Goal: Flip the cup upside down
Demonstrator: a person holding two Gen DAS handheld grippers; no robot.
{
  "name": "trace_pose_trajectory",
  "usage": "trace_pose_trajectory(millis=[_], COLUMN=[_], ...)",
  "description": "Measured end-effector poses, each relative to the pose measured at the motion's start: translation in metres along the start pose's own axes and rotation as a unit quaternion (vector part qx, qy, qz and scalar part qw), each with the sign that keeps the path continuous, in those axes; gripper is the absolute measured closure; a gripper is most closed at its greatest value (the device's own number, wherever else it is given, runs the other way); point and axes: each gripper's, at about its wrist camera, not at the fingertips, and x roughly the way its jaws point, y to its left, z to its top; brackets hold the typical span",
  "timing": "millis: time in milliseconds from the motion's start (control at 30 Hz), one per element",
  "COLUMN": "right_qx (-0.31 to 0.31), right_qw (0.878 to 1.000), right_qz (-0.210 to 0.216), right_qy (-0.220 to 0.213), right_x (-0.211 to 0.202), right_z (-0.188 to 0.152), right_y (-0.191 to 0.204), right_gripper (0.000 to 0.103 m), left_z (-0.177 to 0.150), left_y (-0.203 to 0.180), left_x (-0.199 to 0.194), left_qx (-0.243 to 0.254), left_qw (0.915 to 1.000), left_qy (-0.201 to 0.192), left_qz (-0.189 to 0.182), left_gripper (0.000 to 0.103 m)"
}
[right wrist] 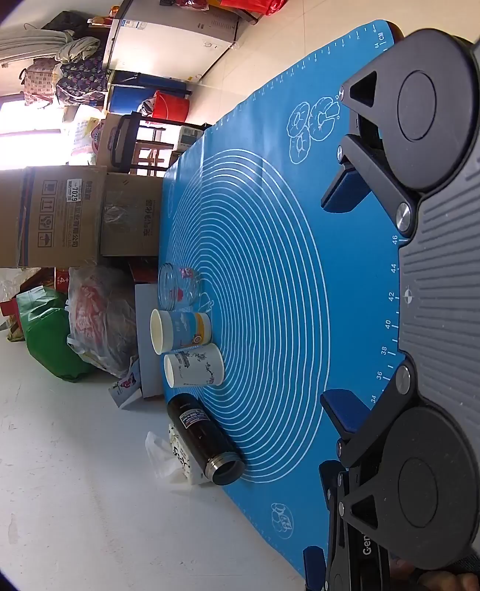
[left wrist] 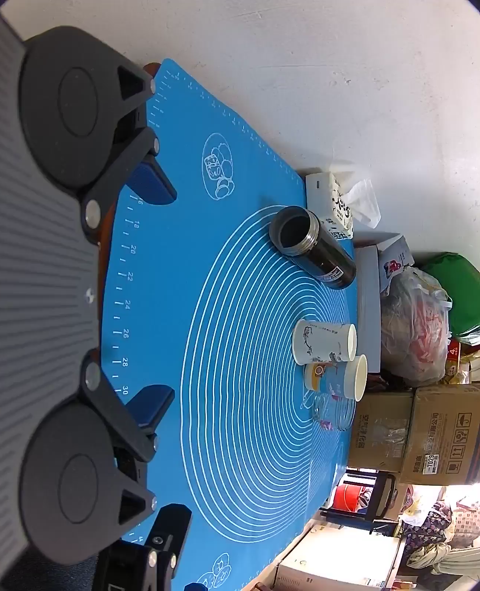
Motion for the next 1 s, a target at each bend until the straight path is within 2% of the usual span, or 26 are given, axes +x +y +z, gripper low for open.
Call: trace_pose_trajectory(millis=[1000], right_qx=[0.002], right_qw=[1.000], right_qz=[0.002], right_qy=[0.001], right_x=[0.0010], right_z=[0.0013], right_y=[-0.0016], right_gripper=[0.000], left_z=[-0.0001], left_y=[0.0000], left_x=[-0.0001], left_qx=[0.001], left_qw=[1.0000], left_qy=[0.000], left_qz=[0.001], left_gripper=[0.001])
